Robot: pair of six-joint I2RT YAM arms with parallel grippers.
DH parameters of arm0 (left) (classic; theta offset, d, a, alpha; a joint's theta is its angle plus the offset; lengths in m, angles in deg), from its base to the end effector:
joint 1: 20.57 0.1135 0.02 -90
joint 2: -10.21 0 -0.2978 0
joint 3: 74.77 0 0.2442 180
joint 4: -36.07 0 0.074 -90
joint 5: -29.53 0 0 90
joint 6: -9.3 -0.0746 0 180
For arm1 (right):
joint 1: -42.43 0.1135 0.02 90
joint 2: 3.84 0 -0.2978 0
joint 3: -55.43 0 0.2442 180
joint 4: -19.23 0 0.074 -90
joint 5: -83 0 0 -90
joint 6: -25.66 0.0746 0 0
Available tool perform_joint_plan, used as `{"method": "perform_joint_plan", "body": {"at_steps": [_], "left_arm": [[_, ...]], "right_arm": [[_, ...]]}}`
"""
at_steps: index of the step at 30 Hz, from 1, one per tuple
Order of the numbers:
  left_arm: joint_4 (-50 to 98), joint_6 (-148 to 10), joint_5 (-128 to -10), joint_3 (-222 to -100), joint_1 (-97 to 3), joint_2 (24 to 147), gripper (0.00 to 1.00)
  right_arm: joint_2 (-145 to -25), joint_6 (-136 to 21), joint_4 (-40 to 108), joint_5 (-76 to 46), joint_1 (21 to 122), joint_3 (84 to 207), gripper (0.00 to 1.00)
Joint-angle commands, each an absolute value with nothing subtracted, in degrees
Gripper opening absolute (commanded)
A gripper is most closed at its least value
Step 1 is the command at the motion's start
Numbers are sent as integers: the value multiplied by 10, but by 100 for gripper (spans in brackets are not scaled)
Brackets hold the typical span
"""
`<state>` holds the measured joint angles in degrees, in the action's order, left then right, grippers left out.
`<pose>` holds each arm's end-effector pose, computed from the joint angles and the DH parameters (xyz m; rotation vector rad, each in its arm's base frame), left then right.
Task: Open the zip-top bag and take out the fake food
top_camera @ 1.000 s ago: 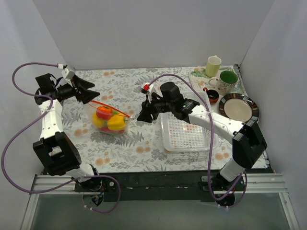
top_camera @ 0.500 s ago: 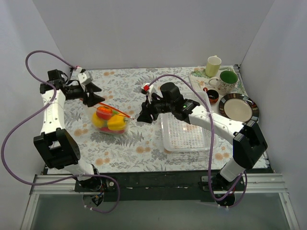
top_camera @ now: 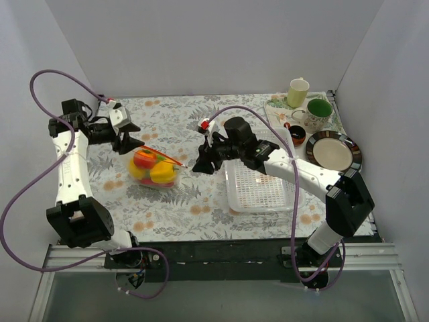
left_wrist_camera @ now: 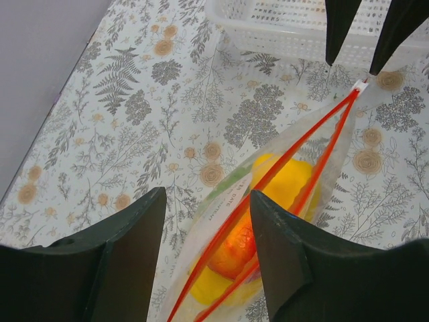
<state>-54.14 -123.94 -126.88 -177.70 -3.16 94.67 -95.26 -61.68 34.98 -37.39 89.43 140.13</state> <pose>0.2642 0.0112 0.3886 0.6853 1.9994 -1.0170 0.2437 0.3166 0.3298 -1.1096 1.7442 1.0724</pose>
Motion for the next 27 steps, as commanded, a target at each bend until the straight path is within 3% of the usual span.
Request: {"method": "perform_joint_plan", "body": {"at_steps": [1, 12, 16, 19, 20, 22, 27], "left_arm": [[-576, -1275, -1265, -1752, -31, 907, 51], [-575, -1304, -1211, -1727, -31, 924, 42], [-575, -1312, -1180, -1720, -33, 938, 24], [-566, -1305, -1179, -1724, -33, 960, 17], [-556, -1292, -1185, -1734, -34, 966, 10], [-510, -1245, -1197, -1749, -33, 978, 0], [-265, -1049, -1250, -1718, -37, 950, 0]], "right_arm": [[-924, -625, 334, -380, 896, 1393, 51], [-920, -626, 334, -377, 897, 1389, 51], [-923, -624, 334, -378, 898, 1393, 51], [-926, -623, 334, -379, 897, 1395, 50], [-928, -623, 334, -379, 896, 1397, 50], [-928, -623, 334, -380, 897, 1399, 48], [-930, -622, 334, -381, 897, 1401, 46]]}}
